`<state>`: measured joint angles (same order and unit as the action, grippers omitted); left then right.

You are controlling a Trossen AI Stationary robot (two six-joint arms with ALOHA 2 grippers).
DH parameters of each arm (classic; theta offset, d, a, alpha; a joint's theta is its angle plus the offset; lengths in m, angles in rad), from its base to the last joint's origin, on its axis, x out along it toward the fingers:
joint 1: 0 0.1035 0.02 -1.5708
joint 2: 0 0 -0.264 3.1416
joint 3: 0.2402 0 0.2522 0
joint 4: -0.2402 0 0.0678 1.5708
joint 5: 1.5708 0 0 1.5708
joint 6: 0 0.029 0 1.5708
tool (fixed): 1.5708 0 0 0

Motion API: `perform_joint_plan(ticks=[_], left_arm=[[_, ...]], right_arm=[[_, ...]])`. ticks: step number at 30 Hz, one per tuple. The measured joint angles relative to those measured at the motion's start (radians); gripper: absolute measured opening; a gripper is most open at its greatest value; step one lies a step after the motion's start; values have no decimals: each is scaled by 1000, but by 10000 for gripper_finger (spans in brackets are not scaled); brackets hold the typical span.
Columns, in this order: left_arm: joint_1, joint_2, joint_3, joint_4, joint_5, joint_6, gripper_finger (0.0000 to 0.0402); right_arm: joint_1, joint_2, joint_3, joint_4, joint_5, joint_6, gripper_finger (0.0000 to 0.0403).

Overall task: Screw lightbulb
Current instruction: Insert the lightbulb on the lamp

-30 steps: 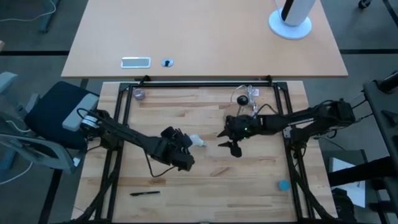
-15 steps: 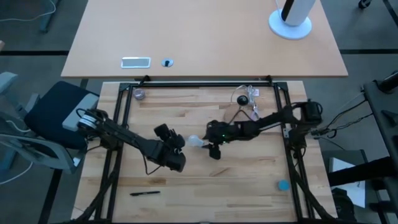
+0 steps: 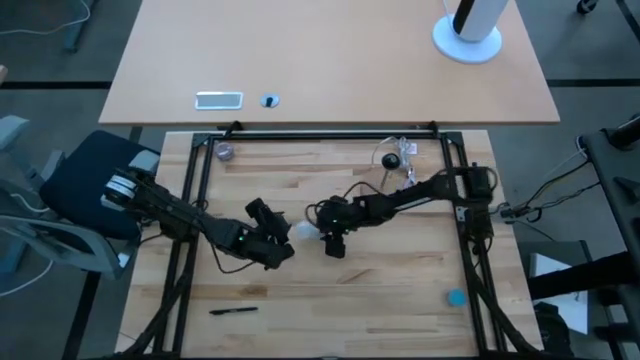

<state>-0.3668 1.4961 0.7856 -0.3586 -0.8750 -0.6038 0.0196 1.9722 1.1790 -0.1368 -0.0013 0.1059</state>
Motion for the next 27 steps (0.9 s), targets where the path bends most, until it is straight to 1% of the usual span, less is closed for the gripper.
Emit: perform_joint_plan(ticks=[3, 5, 7, 11, 13, 17, 27], left_arm=[[0, -25, -55, 49, 11, -4, 185], [0, -38, -81, 101, 32, -14, 185], [0, -48, -107, 108, 64, -28, 185], [-1, -50, -140, 123, 141, -83, 185], [-2, -47, -159, 153, 195, -107, 185], [-5, -31, -180, 246, 269, -111, 185], [0, 35, -223, 402, 258, -85, 185]], right_arm=[[0, 58, 53, -32, -3, -3, 199], [0, 86, 80, -57, 1, -5, 199], [0, 95, 100, -80, 3, -17, 199], [2, 71, 113, -139, 3, -56, 199], [2, 45, 108, -179, 2, -85, 199], [4, 1, 110, -170, -6, -151, 199], [4, 40, 163, -165, -23, -235, 199]])
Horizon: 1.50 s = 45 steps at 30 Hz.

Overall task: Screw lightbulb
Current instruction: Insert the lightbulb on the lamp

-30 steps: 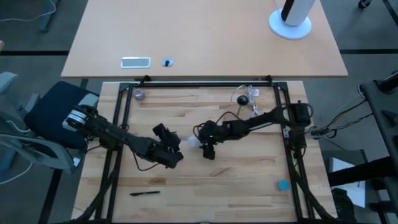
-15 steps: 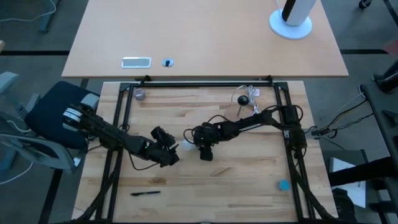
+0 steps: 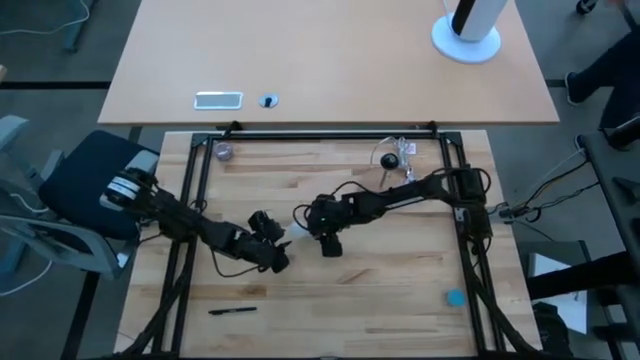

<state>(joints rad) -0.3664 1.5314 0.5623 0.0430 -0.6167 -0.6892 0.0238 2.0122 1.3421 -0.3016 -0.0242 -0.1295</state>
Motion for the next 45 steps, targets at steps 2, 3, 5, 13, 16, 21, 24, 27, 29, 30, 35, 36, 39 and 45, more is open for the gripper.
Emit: perform_joint_plan(ticks=[2, 3, 5, 13, 16, 21, 24, 27, 29, 30, 35, 36, 39, 45], left_arm=[[3, 1, -3, 10, -2, 7, 185], [3, 8, -2, 29, -4, 8, 185], [5, 9, -4, 29, -7, 21, 185], [8, 12, -3, 65, -1, 45, 185], [8, 11, -3, 68, 5, 41, 185], [9, 14, -3, 79, 5, 28, 185], [10, 20, -3, 83, 5, 26, 185], [10, 34, -3, 87, 5, 13, 185], [10, 48, -3, 91, 5, -5, 185], [10, 59, -3, 103, 5, -11, 185], [10, 117, 0, 203, 5, 2, 185], [10, 127, 0, 212, 5, 3, 185], [10, 153, 0, 255, 6, 2, 180], [10, 174, 0, 321, 13, -2, 159]], right_arm=[[-1, 5, 6, 1, 1, -10, 199], [-1, 5, 8, 8, 2, -13, 199], [-4, 3, 13, 56, 5, -24, 199], [-12, 3, 17, 61, 49, 38, 199], [-19, 1, 17, 46, 39, 137, 199], [-25, -8, 17, 30, -25, 319, 199], [-24, -8, 17, 30, -27, 362, 199], [-25, -8, 17, 33, -27, 402, 199], [-26, -8, 17, 35, -32, 425, 199], [-26, -5, 17, 43, -35, 435, 199], [-27, 3, 16, 53, -38, 461, 199], [-28, 3, 16, 53, -38, 463, 199], [-31, 3, 16, 63, -45, 470, 199], [-32, 3, 16, 68, -58, 472, 199]])
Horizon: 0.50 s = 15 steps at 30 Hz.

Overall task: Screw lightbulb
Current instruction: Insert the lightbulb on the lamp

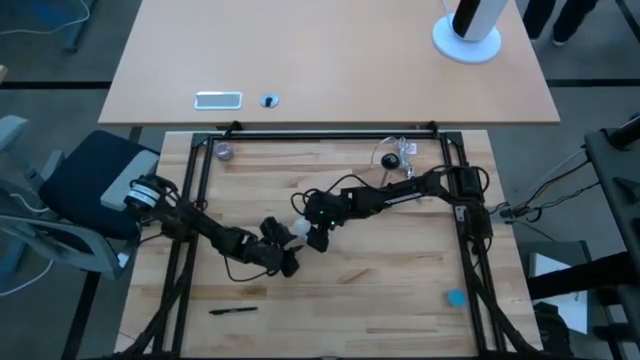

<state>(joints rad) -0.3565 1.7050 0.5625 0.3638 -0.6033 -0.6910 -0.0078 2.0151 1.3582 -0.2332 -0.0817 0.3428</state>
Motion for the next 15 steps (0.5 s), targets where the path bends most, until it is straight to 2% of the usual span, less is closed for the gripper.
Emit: perform_joint_plan(ticks=[4, 15], left_arm=[[0, 0, 0, 15, 0, 0, 153], [0, 0, 0, 21, -2, 0, 152]], right_arm=[[0, 0, 0, 1, 2, -10, 205], [8, 4, -2, 4, 1, -51, 253]])
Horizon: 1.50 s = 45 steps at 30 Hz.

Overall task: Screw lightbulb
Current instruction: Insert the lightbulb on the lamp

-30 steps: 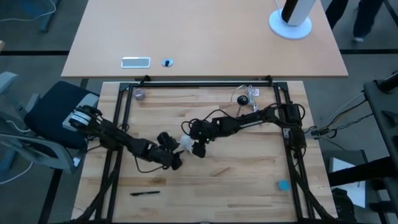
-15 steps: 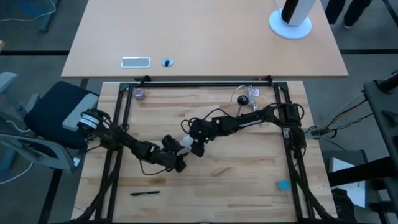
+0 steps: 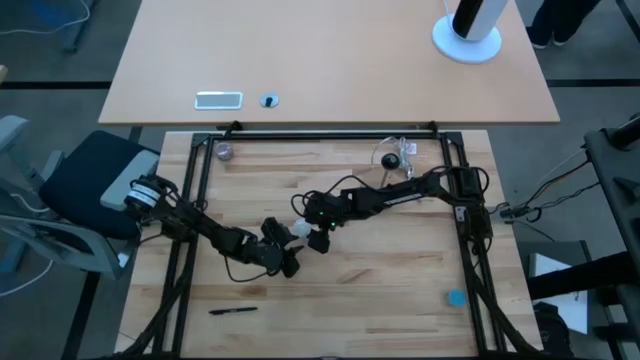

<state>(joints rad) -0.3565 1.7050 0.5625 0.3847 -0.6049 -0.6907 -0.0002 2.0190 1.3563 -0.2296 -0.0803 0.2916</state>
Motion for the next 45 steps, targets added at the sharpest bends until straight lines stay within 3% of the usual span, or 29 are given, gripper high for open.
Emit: perform_joint_plan(ticks=[15, 23, 35, 45], left_arm=[[1, 0, 0, 9, -7, 0, 152], [1, 32, 0, 97, 8, 1, 152], [1, 79, 5, 172, 19, 5, 152], [1, 80, 39, 164, 17, 71, 152]], right_arm=[[14, 1, -25, 5, 21, 45, 251], [18, 1, -32, 43, 39, 62, 263], [19, 2, -61, 47, 53, 40, 246], [25, 100, -37, 84, 63, 43, 251]])
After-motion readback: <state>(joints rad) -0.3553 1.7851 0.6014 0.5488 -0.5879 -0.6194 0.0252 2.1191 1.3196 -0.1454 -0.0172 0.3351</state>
